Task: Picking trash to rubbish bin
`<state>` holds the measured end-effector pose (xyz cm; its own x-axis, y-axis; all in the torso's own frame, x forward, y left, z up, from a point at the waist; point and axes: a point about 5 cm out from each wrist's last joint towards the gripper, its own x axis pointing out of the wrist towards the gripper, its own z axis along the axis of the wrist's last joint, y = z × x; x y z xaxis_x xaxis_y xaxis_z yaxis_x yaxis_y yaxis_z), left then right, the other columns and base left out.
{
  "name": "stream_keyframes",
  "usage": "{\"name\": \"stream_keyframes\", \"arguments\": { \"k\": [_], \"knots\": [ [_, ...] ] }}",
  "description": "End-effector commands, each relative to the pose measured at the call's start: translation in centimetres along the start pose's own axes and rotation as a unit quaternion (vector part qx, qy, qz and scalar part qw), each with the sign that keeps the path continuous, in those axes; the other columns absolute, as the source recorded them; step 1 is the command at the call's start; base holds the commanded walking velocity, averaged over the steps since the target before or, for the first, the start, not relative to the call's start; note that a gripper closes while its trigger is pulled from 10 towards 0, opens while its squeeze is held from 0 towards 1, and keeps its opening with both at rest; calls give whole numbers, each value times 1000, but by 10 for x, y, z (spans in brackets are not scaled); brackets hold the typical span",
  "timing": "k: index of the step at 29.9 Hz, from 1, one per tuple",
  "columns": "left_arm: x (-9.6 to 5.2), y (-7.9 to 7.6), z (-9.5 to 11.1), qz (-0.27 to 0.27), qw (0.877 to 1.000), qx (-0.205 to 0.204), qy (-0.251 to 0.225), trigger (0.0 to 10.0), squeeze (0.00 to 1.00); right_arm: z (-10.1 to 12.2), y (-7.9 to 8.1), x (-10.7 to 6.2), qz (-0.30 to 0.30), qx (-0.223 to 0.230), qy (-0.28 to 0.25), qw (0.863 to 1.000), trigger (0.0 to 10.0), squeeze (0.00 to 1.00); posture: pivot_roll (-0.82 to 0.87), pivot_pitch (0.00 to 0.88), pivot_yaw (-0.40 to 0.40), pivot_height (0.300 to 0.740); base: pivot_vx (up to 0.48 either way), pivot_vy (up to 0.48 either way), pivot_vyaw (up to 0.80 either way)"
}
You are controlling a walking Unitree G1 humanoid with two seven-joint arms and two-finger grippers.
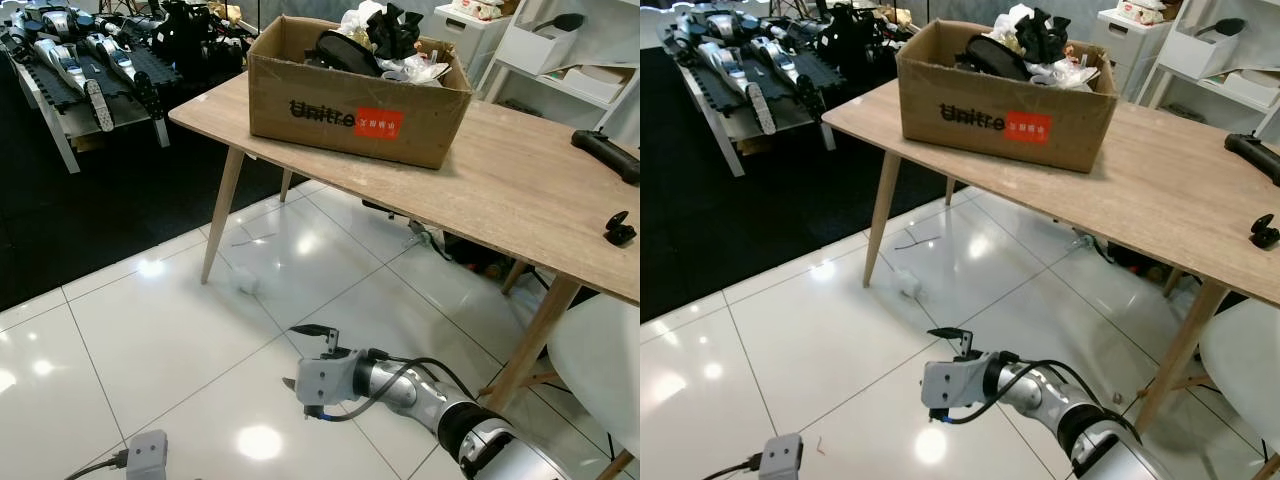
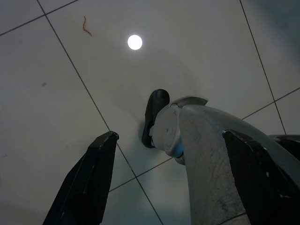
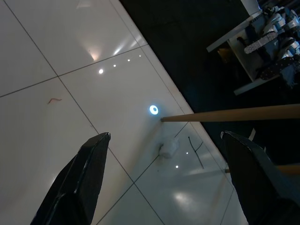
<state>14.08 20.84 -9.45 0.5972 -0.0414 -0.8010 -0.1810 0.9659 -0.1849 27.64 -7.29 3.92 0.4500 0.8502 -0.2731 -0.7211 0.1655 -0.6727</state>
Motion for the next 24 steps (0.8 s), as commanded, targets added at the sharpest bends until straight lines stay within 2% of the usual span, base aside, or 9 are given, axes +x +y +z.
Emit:
{"name": "stream_keyframes", "arguments": {
  "k": [1, 6, 10, 12, 14, 16, 20, 23, 24],
  "knots": [
    [-1, -1, -4, -3, 1000, 2, 5, 10000, 0, 0, 0, -2, -6, 8, -5, 1000, 10000, 0, 162, 76, -37, 740, 0, 0, 0],
    [-1, 4, 2, -6, 1000, 19, 5, 10000, 0, 2, 3, -2, -12, 9, -15, 1000, 10000, 0, 142, 101, -2, 740, 0, 0, 0],
    [0, 1, 2, -10, 1000, 23, 6, 10000, 0, 0, 2, -4, -8, 5, -8, 1000, 10000, 0, 137, 84, -23, 740, 0, 0, 0],
    [1, -1, 3, -7, 1000, 12, 1, 10000, 0, -2, 0, -6, -4, 7, -7, 1000, 10000, 0, 151, 84, -60, 740, 0, 0, 0],
    [0, 0, 2, 1, 1000, -11, -6, 10000, 0, -3, -1, -7, 9, 7, -5, 1000, 10000, 0, 165, 84, -71, 740, 0, 0, 0],
    [0, 1, 1, 4, 1000, -16, -6, 10000, 0, -3, -1, -7, 13, 8, -4, 1000, 10000, 0, 165, 84, -71, 740, 0, 0, 0],
    [-7, 2, -21, 10, 999, -30, 10, 10000, 0, 1, 2, -7, 13, 6, -24, 1000, 10000, 0, 200, 122, -104, 740, 0, 0, 0],
    [-9, 3, -26, 13, 999, -33, 14, 10000, 0, 1, 5, -5, 16, 8, -22, 1000, 10000, 0, 196, 126, -96, 740, 0, 0, 0],
    [-10, 4, -29, 13, 999, -34, 17, 10000, 0, 4, 11, -3, 35, -11, -27, 999, 10000, 0, 174, 128, -72, 740, 0, 0, 0]
  ]
}}
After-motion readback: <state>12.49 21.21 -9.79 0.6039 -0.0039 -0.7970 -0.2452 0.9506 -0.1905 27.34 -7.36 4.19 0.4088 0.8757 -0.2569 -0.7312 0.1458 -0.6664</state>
